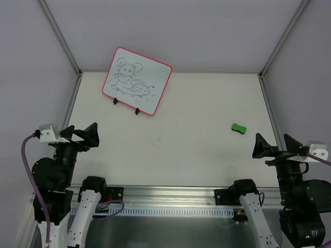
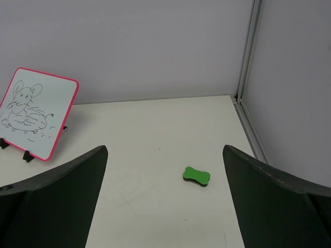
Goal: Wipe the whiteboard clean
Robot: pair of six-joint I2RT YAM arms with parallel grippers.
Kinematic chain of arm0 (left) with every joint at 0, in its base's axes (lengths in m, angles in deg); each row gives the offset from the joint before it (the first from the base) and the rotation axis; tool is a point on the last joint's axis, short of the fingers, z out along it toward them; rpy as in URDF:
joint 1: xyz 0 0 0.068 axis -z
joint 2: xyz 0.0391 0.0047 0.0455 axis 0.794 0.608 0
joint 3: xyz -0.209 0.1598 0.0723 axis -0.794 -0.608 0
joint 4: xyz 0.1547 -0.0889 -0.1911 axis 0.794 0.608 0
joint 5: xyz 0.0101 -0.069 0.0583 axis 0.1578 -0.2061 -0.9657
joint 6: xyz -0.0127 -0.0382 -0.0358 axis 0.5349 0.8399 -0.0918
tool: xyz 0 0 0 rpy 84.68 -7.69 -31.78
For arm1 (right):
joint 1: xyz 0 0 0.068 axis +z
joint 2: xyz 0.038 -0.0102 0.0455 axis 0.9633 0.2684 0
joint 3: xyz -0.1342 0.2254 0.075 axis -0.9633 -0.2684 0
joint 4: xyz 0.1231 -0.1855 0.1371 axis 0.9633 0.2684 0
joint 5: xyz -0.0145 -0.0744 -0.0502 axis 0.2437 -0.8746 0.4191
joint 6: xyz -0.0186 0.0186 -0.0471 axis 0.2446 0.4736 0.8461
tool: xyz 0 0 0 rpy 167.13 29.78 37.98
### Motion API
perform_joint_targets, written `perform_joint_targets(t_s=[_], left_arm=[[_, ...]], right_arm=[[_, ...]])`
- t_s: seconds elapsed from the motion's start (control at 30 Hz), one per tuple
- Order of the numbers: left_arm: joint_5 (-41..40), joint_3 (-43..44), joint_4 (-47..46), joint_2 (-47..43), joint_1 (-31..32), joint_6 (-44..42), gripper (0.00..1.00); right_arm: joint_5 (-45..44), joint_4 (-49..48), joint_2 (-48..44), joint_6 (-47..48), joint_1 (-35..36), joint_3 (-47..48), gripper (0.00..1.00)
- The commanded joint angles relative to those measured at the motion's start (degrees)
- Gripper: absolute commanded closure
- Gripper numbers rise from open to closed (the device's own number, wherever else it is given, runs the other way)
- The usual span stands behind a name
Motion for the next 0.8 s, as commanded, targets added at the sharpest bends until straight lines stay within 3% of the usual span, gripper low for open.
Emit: perform_joint_targets(t_s=[0.0, 0.17, 0.5, 0.6, 0.77], left_arm=[[0.01, 0.41, -0.25, 0.78, 0.48, 0.74, 0.01], [1.06, -0.30, -0.16, 2.01, 0.48, 1.18, 0.01], [4.57, -2.76, -0.25, 6.75, 0.48, 2.23, 0.01], [6.41, -3.99, -0.33, 9.21, 0.48, 3.20, 0.01], [7.21, -7.06, -0.60, 11.32, 0.48, 3.21, 0.01]], right_arm=[[1.79, -2.51, 0.07, -0.40, 0.40, -0.74, 0.01], [8.89, -2.42, 3.05, -1.37, 0.40, -3.02, 0.01], [11.20, -2.51, 12.45, -3.83, 0.40, -7.60, 0.01], [7.78, -2.33, 18.25, -7.78, 0.49, -7.51, 0.01], [-9.16, -2.42, 29.22, -15.95, 0.32, -8.39, 0.01]])
